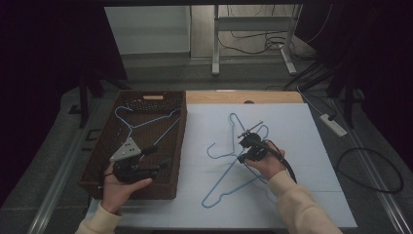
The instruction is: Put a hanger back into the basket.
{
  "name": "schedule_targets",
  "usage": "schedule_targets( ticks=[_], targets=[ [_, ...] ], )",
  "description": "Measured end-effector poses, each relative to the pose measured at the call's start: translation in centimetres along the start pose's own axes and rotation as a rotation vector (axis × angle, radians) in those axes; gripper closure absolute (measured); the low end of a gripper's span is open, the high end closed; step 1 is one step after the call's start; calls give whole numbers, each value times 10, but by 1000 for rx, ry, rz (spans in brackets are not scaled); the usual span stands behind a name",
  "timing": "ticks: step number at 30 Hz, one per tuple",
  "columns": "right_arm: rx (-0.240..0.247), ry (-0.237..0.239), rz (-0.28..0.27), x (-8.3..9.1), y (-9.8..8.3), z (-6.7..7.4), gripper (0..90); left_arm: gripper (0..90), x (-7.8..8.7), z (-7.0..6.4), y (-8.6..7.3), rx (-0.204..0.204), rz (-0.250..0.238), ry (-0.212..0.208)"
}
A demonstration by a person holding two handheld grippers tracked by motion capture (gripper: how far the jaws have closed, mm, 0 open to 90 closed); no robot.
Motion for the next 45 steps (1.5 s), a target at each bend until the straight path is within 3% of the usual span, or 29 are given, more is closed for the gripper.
schedule_targets(
  ticks=[18,28,34,45],
  targets=[
    [-136,55,-254,41,8,-10,879,323,-1,-4,3,-8,-5,-5],
    [-181,71,-336,53,10,-12,880,324,-2,-6,4,-9,-7,-9],
    [-218,97,-377,59,11,-11,881,325,-6,-14,9,-13,-6,-27],
    [-225,99,-434,70,8,-6,881,327,-15,-31,17,3,3,-69]
  ],
)
Point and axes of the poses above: each handheld gripper's, and its own axes: x roughly backward along the jaws, y roughly out of its top, z roughly to its left, the point moved 5 cm from there along -x, roughly forward along the jaws
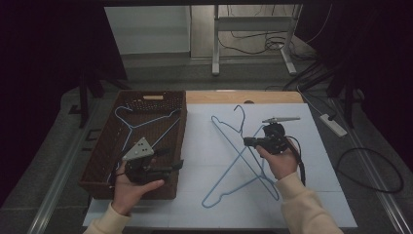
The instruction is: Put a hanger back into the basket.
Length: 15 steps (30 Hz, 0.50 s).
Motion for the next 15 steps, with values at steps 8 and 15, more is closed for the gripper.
schedule_targets(
  ticks=[8,15],
  targets=[
    [-16,9,-42,6,2,2,881,327,-11,-12,6,10,12,-35],
    [-20,10,-54,6,2,6,881,327,-26,-23,11,30,31,-66]
  ],
)
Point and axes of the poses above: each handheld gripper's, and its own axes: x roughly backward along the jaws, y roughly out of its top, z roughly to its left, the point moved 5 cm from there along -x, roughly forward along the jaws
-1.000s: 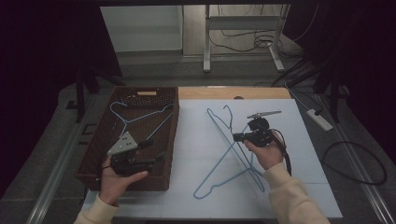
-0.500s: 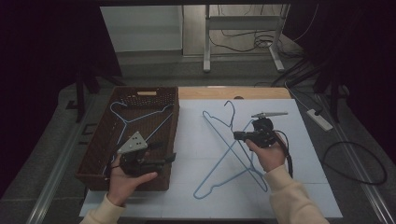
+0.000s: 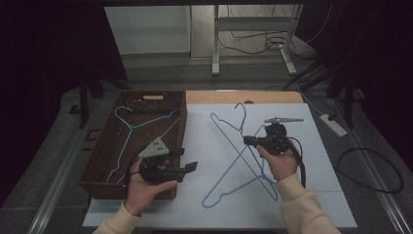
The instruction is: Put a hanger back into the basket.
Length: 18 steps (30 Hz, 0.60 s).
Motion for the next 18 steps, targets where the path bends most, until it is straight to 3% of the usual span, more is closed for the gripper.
schedule_targets(
  ticks=[18],
  targets=[
    [10,6,-38,1,0,12,881,324,-52,-26,11,9,70,-51]
  ],
)
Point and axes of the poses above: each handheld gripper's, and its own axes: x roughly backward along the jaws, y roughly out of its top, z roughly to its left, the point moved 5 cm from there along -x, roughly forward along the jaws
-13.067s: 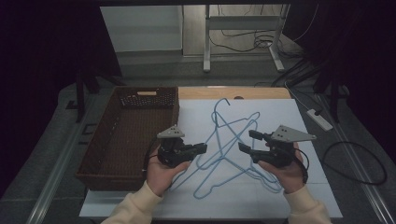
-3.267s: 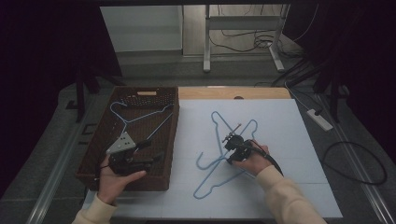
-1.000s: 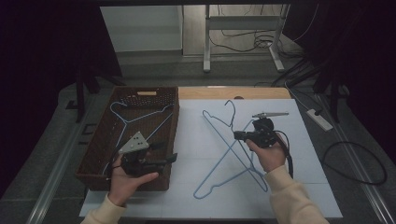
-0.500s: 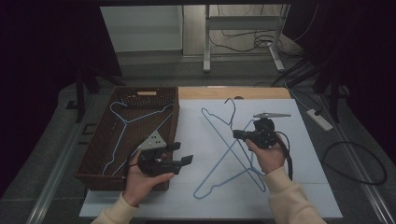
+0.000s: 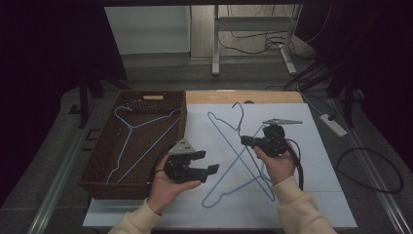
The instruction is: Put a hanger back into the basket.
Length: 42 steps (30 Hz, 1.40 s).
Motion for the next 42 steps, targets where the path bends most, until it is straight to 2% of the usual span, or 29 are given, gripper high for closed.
schedule_targets(
  ticks=[10,19,21,22,26,30,36,42],
  targets=[
    [-9,-8,-36,-3,-3,7,880,320,-35,-10,13,39,0,-35],
    [-11,-7,-70,-5,-4,13,880,318,-66,-14,18,84,18,-44],
    [-12,-5,-76,-5,-4,14,880,318,-68,-14,18,89,18,-47],
    [-12,-5,-79,-6,-4,15,880,318,-73,-13,19,107,10,-51],
    [-10,-5,-93,-5,-4,16,880,322,-79,-11,19,133,2,-57],
    [-10,-7,-113,-5,-4,18,880,332,-85,-13,21,154,-5,-79],
    [-24,-8,-148,-4,-4,19,880,375,-93,-14,23,187,-19,-99],
    [-25,-13,-162,-6,-5,20,880,505,-99,-12,25,217,-32,-129]
  ],
)
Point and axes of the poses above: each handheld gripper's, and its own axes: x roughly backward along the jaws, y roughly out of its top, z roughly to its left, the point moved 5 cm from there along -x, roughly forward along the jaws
